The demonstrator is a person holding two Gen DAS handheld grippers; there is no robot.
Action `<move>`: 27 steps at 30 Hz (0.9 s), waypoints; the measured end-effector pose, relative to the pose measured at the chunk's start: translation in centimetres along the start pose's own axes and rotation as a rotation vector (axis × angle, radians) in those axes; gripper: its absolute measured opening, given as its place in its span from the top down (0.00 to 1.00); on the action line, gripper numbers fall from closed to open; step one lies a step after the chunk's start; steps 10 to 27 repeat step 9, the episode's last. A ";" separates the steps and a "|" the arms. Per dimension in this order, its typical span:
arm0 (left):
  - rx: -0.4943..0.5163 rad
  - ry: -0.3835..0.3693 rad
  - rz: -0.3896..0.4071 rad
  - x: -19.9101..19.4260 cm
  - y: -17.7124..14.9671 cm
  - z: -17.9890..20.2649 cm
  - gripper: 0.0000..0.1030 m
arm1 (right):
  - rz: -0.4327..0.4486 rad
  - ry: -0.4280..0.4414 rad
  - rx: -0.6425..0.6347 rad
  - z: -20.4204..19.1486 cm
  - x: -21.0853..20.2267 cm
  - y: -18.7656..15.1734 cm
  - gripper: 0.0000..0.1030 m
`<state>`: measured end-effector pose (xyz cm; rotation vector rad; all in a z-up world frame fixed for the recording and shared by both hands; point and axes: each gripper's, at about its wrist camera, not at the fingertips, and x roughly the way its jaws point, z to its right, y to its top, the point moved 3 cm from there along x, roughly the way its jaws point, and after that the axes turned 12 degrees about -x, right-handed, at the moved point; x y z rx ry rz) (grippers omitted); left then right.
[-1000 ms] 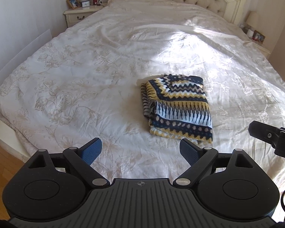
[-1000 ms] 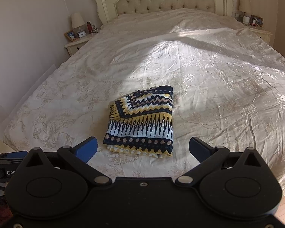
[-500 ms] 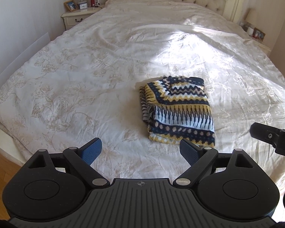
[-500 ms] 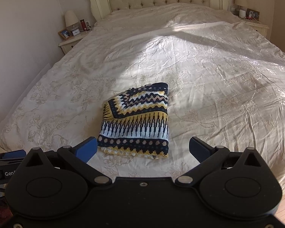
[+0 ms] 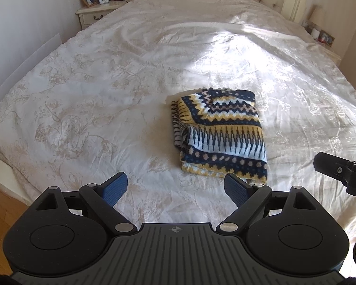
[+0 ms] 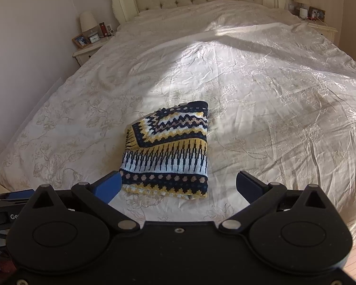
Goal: Fold small clothes
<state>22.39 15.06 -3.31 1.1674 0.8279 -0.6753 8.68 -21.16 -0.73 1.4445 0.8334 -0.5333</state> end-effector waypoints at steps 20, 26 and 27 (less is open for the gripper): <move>0.014 0.001 0.018 -0.1 0.1 0.4 0.14 | -0.001 0.000 0.003 0.1 0.0 -0.1 0.01; 0.014 0.001 0.018 -0.1 0.1 0.4 0.14 | -0.001 0.000 0.003 0.1 0.0 -0.1 0.01; 0.014 0.001 0.018 -0.1 0.1 0.4 0.14 | -0.001 0.000 0.003 0.1 0.0 -0.1 0.01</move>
